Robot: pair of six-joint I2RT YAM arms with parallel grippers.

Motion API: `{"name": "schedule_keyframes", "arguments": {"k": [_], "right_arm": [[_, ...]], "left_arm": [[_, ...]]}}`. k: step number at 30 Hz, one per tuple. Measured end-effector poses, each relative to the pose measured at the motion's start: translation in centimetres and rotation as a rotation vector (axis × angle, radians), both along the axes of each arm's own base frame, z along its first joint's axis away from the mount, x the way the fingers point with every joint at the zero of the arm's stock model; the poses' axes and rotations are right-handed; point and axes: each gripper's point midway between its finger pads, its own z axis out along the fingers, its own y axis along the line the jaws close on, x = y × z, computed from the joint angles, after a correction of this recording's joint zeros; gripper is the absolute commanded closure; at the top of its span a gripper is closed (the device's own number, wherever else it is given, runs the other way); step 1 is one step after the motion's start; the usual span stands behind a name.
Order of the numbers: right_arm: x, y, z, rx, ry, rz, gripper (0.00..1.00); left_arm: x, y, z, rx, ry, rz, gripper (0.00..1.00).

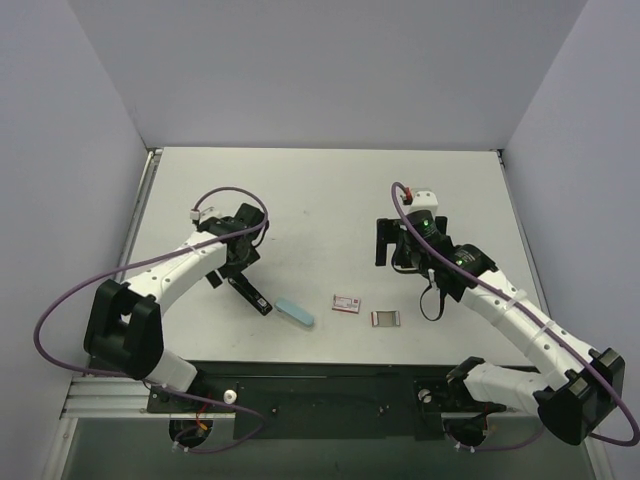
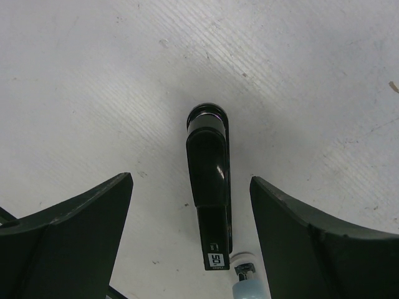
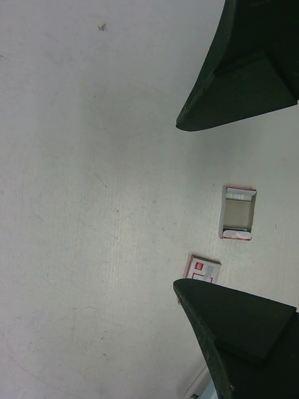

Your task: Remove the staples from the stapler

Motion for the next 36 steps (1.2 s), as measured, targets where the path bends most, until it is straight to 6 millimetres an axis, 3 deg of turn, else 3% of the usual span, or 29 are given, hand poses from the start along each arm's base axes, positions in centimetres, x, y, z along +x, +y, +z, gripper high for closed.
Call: {"name": "schedule_keyframes", "arguments": {"k": [11, 28, 36], "right_arm": [[0.0, 0.0, -0.9, -0.017, 0.026, 0.001, 0.00], [-0.1, 0.4, -1.8, -0.021, 0.056, 0.016, 0.00], [-0.2, 0.6, -1.8, -0.017, 0.060, 0.025, 0.00]], "left_arm": [[0.3, -0.2, -2.7, 0.024, 0.058, 0.024, 0.17], [0.5, -0.3, -4.1, 0.018, 0.057, 0.049, 0.40], [0.0, -0.1, -4.8, 0.019, 0.060, 0.064, 0.58]]}}
